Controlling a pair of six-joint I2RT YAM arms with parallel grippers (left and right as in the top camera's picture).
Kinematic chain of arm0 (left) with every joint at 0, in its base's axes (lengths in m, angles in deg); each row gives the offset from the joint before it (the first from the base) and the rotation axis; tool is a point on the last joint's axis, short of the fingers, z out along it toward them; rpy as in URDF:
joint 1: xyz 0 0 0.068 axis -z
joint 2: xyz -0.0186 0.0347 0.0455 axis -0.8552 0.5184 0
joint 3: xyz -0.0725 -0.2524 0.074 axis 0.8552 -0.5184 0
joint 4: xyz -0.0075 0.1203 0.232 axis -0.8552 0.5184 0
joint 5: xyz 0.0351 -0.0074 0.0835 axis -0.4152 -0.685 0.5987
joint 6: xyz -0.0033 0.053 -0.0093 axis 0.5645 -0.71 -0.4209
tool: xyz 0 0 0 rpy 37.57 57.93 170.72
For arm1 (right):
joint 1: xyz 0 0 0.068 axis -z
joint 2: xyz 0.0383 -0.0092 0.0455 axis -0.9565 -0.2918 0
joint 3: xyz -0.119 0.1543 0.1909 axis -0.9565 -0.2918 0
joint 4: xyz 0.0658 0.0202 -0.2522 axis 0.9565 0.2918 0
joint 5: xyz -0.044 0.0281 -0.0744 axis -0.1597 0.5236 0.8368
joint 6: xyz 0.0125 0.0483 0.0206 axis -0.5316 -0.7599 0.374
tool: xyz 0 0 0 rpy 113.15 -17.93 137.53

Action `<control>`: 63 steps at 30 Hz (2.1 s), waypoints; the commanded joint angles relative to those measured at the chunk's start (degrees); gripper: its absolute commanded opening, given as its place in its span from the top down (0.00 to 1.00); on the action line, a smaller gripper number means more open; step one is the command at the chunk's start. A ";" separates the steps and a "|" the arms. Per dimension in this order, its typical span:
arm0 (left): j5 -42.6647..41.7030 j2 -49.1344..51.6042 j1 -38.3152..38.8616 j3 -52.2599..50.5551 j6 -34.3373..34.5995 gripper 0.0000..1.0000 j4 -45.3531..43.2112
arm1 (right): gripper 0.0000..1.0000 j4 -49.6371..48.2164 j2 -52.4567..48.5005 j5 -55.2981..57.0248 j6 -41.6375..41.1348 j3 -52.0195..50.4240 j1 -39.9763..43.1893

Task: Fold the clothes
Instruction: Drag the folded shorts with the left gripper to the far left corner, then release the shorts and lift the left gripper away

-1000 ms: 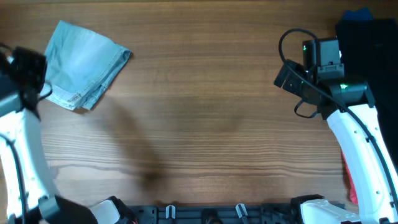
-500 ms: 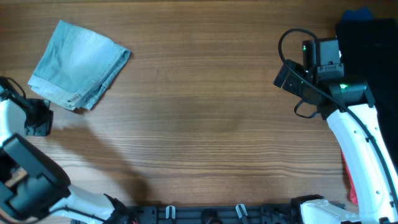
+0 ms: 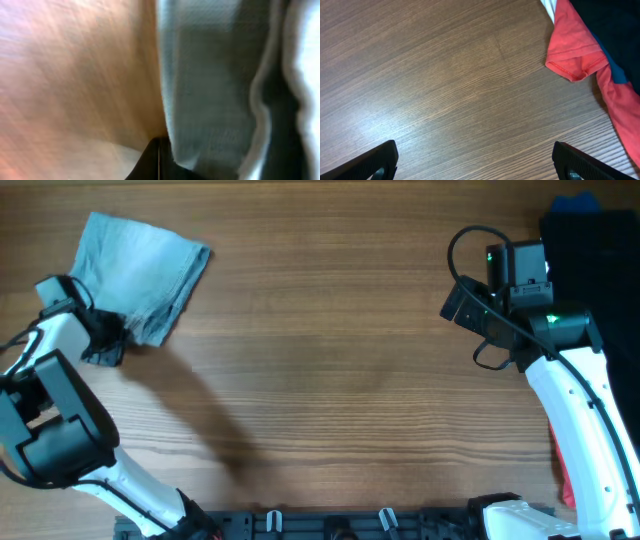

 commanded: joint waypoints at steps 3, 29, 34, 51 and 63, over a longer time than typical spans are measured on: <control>-0.79 4.28 3.23 -0.85 2.58 0.96 -8.48 | 0.00 0.00 -0.39 0.37 0.26 0.15 0.17; 2.97 10.25 9.73 -0.85 8.11 0.96 -28.59 | 0.00 -0.22 -0.39 0.37 0.26 0.15 0.17; 4.11 10.25 6.75 -0.85 7.30 0.96 -29.86 | 0.00 -0.24 -0.42 0.37 0.26 0.15 0.17; 5.66 10.27 5.46 -0.85 2.05 0.96 -39.12 | 0.00 -0.26 -0.44 0.37 0.26 0.15 0.17; -1.27 -3.98 3.69 -0.83 -5.68 0.46 -24.85 | 0.00 -0.42 -0.44 0.37 0.28 0.15 0.17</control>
